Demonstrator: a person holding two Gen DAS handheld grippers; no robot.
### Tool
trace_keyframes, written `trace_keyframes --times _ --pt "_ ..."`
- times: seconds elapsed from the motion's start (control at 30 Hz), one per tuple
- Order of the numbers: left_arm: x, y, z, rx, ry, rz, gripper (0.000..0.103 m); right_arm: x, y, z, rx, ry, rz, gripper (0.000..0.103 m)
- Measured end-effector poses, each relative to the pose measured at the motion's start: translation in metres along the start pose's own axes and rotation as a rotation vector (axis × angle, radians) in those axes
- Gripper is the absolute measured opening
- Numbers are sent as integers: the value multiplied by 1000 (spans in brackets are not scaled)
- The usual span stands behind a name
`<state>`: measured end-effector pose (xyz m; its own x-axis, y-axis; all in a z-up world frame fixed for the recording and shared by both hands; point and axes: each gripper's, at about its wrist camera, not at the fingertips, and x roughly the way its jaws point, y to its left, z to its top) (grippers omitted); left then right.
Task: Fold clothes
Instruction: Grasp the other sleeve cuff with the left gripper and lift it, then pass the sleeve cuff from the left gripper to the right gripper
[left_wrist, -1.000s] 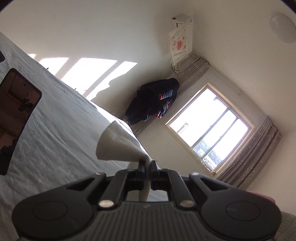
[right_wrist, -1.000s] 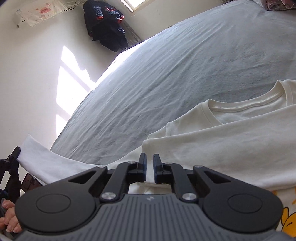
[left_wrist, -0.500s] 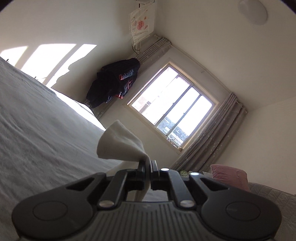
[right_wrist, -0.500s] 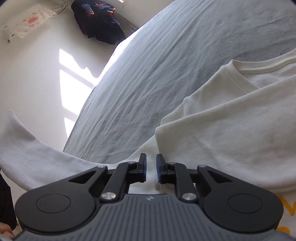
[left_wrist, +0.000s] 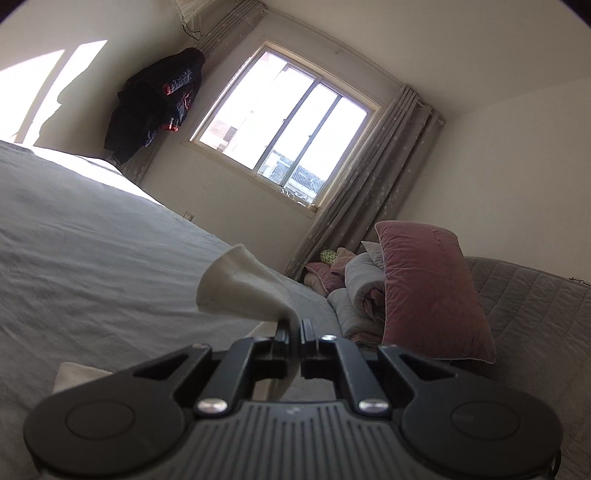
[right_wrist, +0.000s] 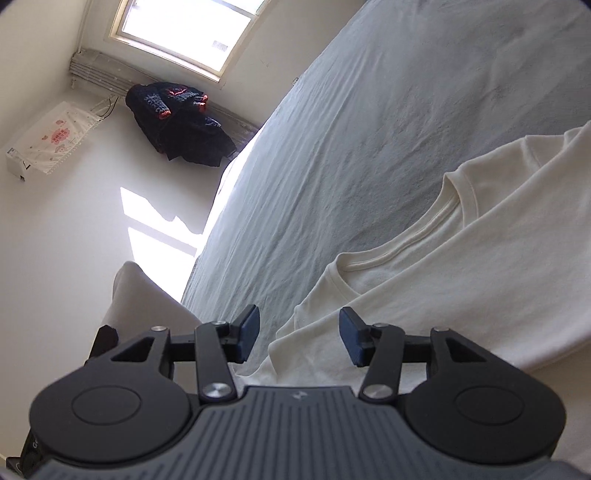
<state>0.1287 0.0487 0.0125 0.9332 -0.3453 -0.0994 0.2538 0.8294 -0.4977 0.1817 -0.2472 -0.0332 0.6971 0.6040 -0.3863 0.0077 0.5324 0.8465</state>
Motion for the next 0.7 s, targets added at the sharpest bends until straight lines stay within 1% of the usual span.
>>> trace_keyframes --times 0.1,0.23,0.47,0.5,0.57,0.63,0.7 --pt "16 -18 -23 45 68 -28 5 -15 -19 6 53 -25 5 52" --pt "27 -28 -52 108 181 -80 5 -30 -32 8 69 -34 -10 52" --pt "46 -45 -103 218 384 -172 5 -35 -46 5 116 -31 -11 53" --pt "48 -46 -107 231 429 -189 8 -36 -48 4 123 -31 -11 53" --pt "45 -47 -110 259 470 -210 11 -36 -51 3 133 -27 -13 54" --pt "38 -48 -106 278 492 -249 23 -36 -51 1 134 -20 -15 54" --pt "34 -54 -100 315 514 -288 29 -37 -52 1 143 -15 -6 55"
